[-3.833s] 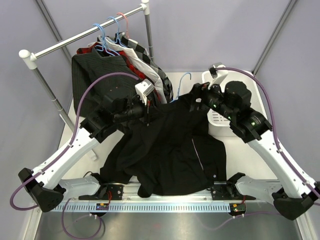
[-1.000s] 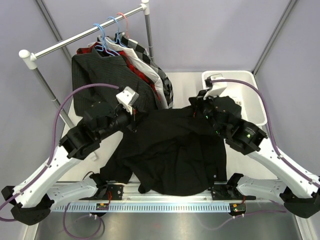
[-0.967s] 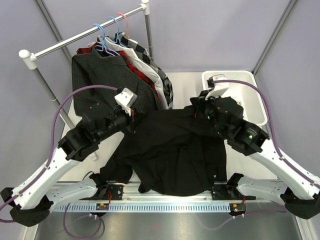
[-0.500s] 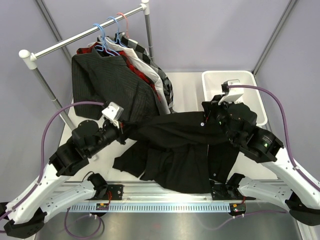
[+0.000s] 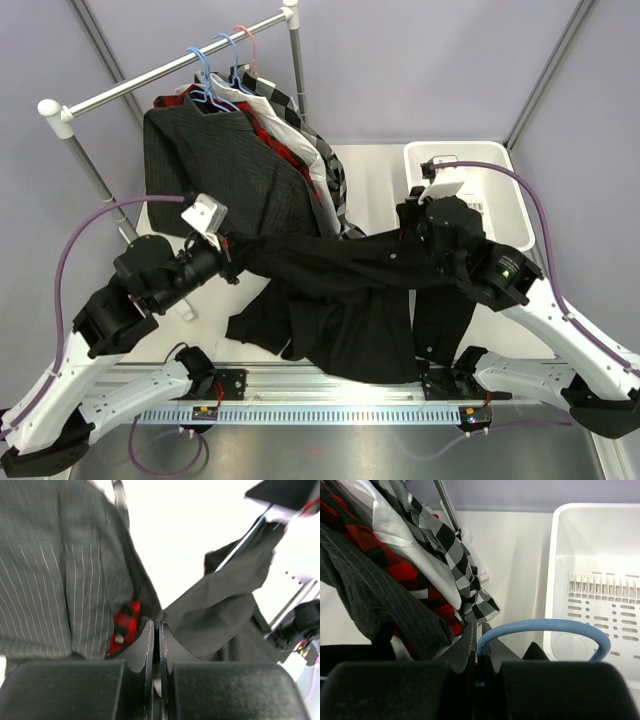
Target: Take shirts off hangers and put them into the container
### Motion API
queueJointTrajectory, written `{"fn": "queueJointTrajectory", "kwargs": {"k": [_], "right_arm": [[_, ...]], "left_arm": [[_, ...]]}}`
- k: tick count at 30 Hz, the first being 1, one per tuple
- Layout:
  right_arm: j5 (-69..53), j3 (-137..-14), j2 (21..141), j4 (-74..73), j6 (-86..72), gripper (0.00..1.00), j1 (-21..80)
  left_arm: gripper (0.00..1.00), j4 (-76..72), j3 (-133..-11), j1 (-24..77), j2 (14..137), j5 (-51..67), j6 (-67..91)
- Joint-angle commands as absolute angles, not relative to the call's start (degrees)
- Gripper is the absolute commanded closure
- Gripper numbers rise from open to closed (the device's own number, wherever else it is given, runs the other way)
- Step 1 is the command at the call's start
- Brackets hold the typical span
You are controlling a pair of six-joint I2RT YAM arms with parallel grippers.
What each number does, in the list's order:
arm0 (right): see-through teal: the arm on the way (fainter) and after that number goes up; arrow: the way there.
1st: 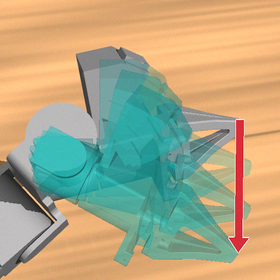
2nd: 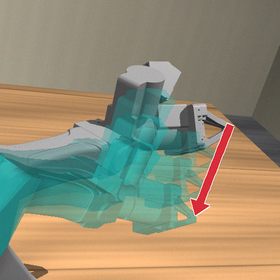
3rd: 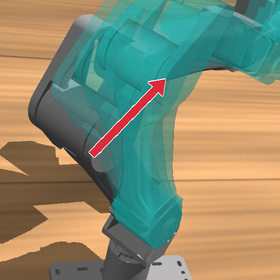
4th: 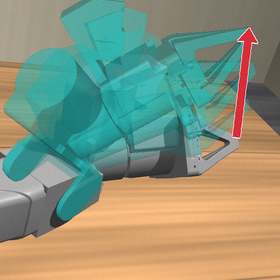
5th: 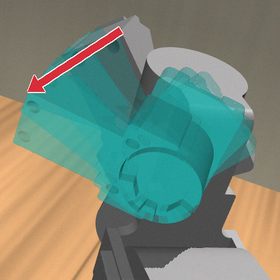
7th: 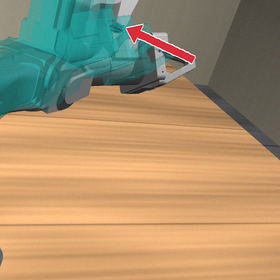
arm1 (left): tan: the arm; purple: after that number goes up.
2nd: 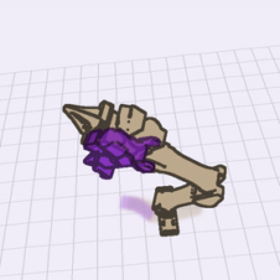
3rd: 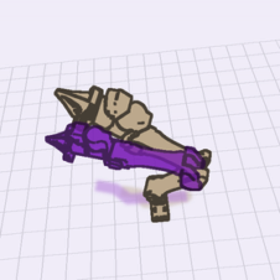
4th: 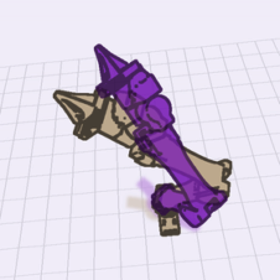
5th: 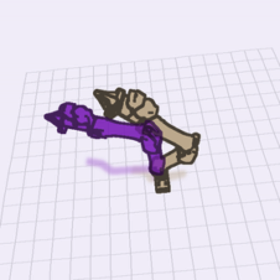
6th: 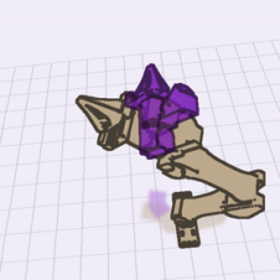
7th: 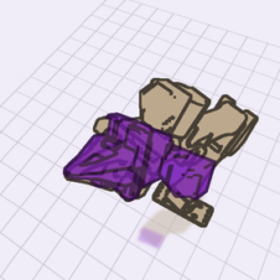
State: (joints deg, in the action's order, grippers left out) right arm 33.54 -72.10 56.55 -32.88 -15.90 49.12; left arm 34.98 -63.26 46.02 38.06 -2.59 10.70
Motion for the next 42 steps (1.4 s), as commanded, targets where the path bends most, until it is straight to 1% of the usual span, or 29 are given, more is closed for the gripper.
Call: {"fn": "queueJointTrajectory", "kwargs": {"k": [1,5,11,15,17,20,21,25,26,27,28,30,31,32,35,42], "right_arm": [[39.80,-74.27,57.56,-32.52,-16.08,1.00,48.69],[41.13,-74.88,58.36,-32.17,-16.26,1.00,48.69],[45.61,-77.25,56.95,-31.90,-17.49,1.00,48.69],[48.34,-79.36,57.39,-32.61,-18.19,1.00,48.69],[46.24,-78.93,56.69,-30.42,-17.76,1.00,48.69],[39.74,-77.08,54.32,-26.38,-16.97,1.00,48.69],[36.51,-76.04,53.79,-25.32,-16.61,1.00,48.69],[30.51,-74.80,51.33,-23.29,-15.38,1.00,48.69],[29.45,-74.45,50.98,-23.12,-15.29,1.00,48.69],[27.18,-73.75,50.63,-22.85,-15.12,1.00,48.69],[26.38,-73.31,50.19,-22.50,-14.94,1.00,48.60],[23.84,-72.08,49.84,-22.50,-14.94,1.00,48.69],[23.30,-71.55,49.66,-22.33,-14.94,1.00,48.69],[22.94,-71.02,49.66,-22.06,-14.94,1.00,48.69],[21.89,-68.82,49.92,-20.92,-15.29,1.00,48.78],[18.82,-66.89,53.69,-17.24,-13.72,1.00,48.78]], "left_arm": [[1.00,34.45,-69.60,45.62,39.81,-1.07,8.00],[1.00,34.54,-70.32,45.62,40.52,-0.44,8.00],[1.00,34.54,-61.97,45.62,36.39,-0.36,10.98],[1.00,34.45,-57.84,45.62,32.18,3.68,12.74],[1.00,34.54,-56.34,45.70,31.64,2.99,12.92],[1.00,34.63,-55.02,45.70,31.99,0.79,12.83],[1.00,34.63,-54.85,45.70,32.43,1.14,12.92],[1.00,34.54,-54.93,45.62,35.94,5.09,13.53],[0.96,34.54,-55.11,45.62,37.69,6.32,13.36],[0.87,34.54,-55.80,45.62,38.31,8.68,13.27],[0.71,34.54,-56.33,45.62,38.76,9.83,13.10],[0.44,34.54,-58.00,45.70,38.94,11.16,12.57],[0.36,34.54,-58.70,45.62,38.85,11.16,12.13],[0.25,34.63,-59.49,45.62,38.59,11.16,11.52],[0.16,35.50,-63.01,45.62,37.18,11.42,10.03],[0.14,39.20,-72.24,45.62,39.45,13.70,7.47]]}}
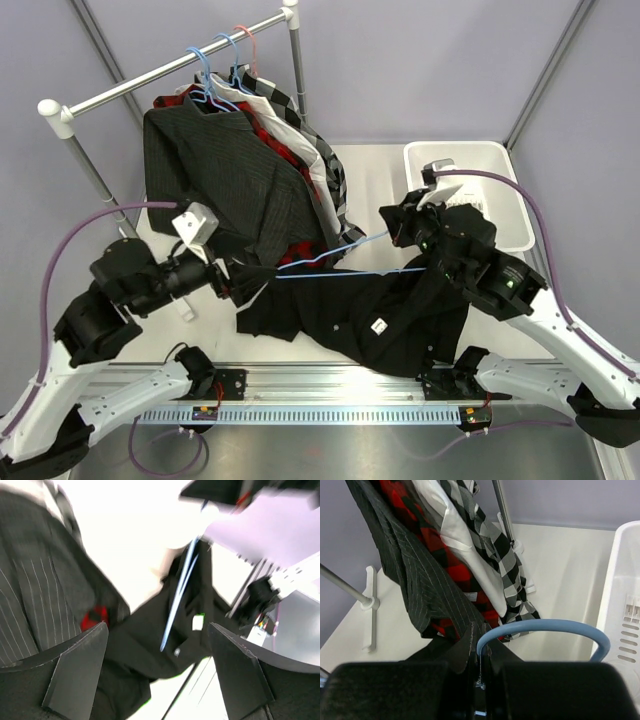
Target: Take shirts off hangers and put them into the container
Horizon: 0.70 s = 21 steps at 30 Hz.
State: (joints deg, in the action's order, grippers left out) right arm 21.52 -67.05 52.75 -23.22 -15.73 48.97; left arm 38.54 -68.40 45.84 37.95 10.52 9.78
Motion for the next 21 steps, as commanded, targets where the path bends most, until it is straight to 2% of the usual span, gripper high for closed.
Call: {"fn": "queueJointTrajectory", "kwargs": {"k": [1,10,21], "right_arm": [[18.20,-66.88,54.14,-16.79,-13.54,1.00,48.78],[15.03,-70.13,58.45,-15.03,-10.20,1.00,48.87],[13.71,-71.89,60.12,-14.06,-9.40,1.00,49.13]], "left_arm": [[0.14,39.37,-73.03,45.62,40.16,14.15,7.30],[0.18,41.66,-76.02,45.62,51.58,17.58,4.84],[0.38,44.91,-75.41,45.70,56.60,20.74,4.31]]}}
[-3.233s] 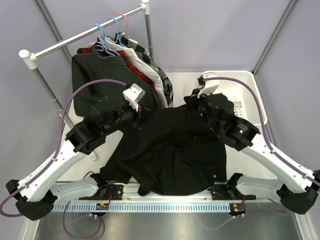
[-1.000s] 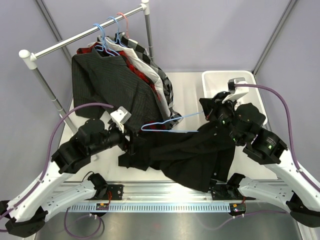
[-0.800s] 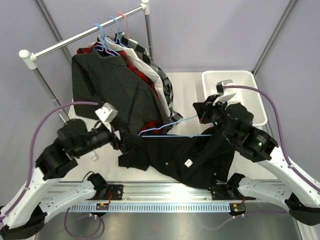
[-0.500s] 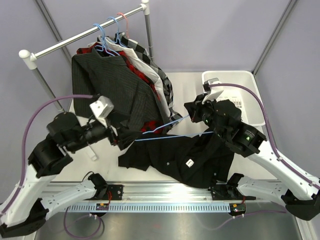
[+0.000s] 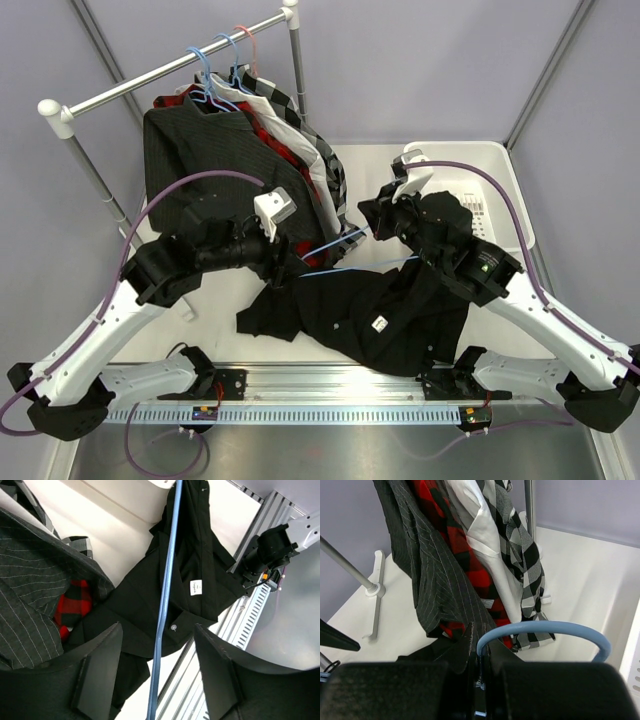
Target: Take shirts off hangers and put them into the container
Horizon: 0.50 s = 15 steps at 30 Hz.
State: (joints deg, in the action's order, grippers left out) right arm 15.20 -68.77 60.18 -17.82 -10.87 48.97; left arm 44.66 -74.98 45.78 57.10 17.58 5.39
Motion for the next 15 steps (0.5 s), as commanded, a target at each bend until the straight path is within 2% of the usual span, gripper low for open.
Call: {"fn": "queueJointTrajectory", "kwargs": {"k": [1,6,7,8,9,10,14,15], "right_arm": [[13.62,-71.98,60.29,-13.98,-9.40,1.00,49.13],[13.01,-72.86,60.73,-13.97,-9.23,1.00,49.22],[13.01,-72.86,60.73,-13.97,-9.23,1.00,49.39],[12.83,-73.04,60.82,-13.89,-9.14,1.00,49.39],[12.83,-73.04,60.73,-13.89,-9.14,1.00,49.57],[12.83,-72.95,60.73,-13.80,-9.14,1.00,49.48],[12.48,-72.51,60.47,-13.71,-9.32,1.00,49.57],[12.39,-72.34,60.38,-13.88,-9.66,1.00,49.66]], "left_arm": [[0.39,45.09,-75.24,45.70,56.69,20.92,4.31],[0.51,45.44,-74.09,45.70,56.87,21.71,4.22],[0.55,45.53,-74.00,45.62,56.95,21.88,4.22],[0.63,45.70,-74.09,45.62,57.13,21.97,4.22],[0.63,45.70,-74.09,45.62,57.22,21.97,4.13],[0.73,45.96,-74.18,45.62,57.22,21.80,4.13],[1.00,46.05,-74.71,45.62,56.17,20.75,4.04],[1.00,46.14,-74.97,45.62,55.90,20.39,4.04]]}}
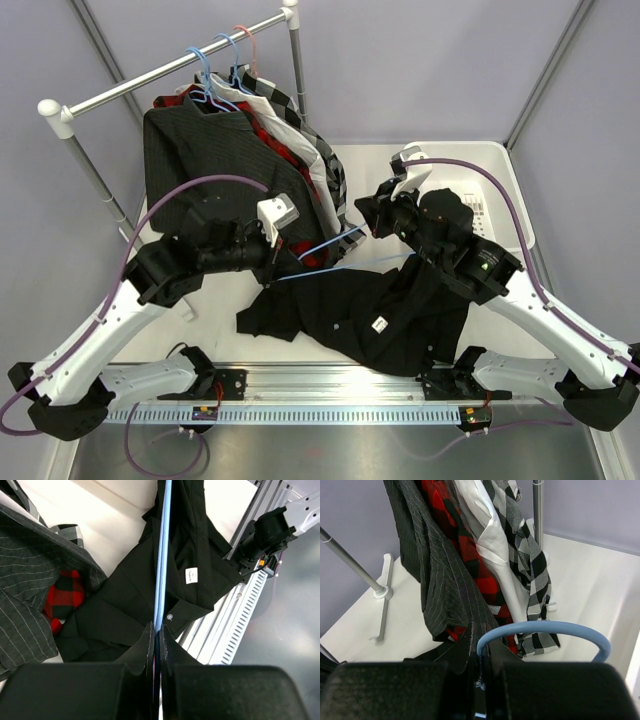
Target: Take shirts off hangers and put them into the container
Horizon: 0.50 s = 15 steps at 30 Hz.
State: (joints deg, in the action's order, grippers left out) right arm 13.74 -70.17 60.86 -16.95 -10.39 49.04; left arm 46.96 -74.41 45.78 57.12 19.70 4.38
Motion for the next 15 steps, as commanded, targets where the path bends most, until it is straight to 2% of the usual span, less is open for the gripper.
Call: {"fn": "queueJointTrajectory", "kwargs": {"k": [1,3,4,7,8,10,11,14,15], "right_arm": [[12.22,-72.16,60.21,-13.89,-9.67,1.00,49.66],[11.43,-71.37,59.42,-14.15,-10.19,0.92,49.57],[11.16,-71.11,58.98,-14.32,-10.46,0.78,49.66],[10.02,-69.96,57.13,-14.94,-11.34,0.58,49.66],[9.32,-69.53,56.52,-15.20,-11.42,0.44,49.66],[8.53,-69.35,54.85,-16.52,-11.95,0.30,49.66],[7.48,-69.35,54.32,-16.96,-11.95,0.18,49.66],[4.85,-69.61,51.95,-19.07,-12.13,0.01,49.75],[4.23,-69.70,50.46,-19.59,-12.13,0.00,49.66]], "left_arm": [[1.00,46.32,-74.97,45.62,55.46,19.87,3.96],[1.00,47.02,-75.06,45.70,54.06,18.73,3.78],[1.00,47.20,-75.06,45.70,53.36,18.20,3.78],[1.00,47.72,-74.80,45.62,50.72,16.53,3.52],[1.00,48.07,-74.79,45.62,50.02,16.09,3.52],[1.00,48.43,-74.88,45.70,47.82,15.65,3.34],[1.00,48.60,-74.88,45.62,47.12,15.21,3.34],[1.00,49.74,-74.97,45.62,44.74,12.76,3.51],[1.00,50.53,-75.14,45.62,44.21,11.87,3.60]]}}
